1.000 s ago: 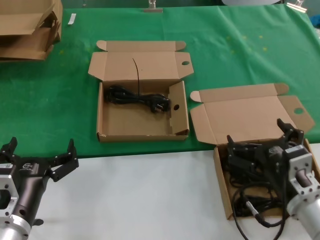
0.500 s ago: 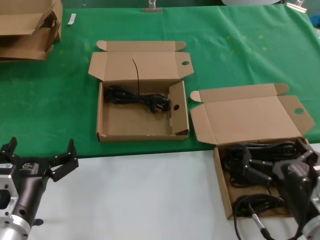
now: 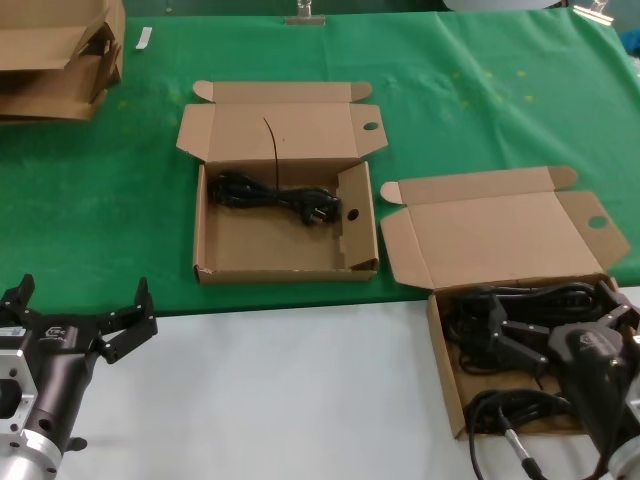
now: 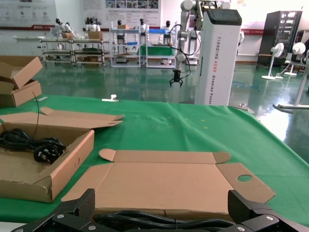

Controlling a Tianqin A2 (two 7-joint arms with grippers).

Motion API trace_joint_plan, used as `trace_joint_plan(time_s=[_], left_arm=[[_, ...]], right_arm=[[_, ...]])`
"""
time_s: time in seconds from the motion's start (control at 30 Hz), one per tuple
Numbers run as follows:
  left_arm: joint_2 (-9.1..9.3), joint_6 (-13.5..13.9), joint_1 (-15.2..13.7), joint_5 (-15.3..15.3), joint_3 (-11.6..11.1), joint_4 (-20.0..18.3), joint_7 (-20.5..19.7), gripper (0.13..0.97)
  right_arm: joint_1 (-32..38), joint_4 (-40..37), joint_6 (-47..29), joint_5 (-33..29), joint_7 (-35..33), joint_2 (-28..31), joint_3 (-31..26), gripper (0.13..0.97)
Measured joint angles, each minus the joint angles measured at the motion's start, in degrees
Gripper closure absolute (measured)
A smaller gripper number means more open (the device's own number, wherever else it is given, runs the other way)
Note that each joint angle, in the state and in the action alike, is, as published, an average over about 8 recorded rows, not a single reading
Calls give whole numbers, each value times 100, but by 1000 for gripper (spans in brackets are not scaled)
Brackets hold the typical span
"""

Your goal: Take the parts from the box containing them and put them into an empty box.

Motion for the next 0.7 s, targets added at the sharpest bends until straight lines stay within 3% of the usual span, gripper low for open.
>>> trace_joint_plan(time_s=[0.7], left_arm=[[0,0,0,0,0,0,0,132]], right_arm=[[0,0,0,0,0,0,0,129]])
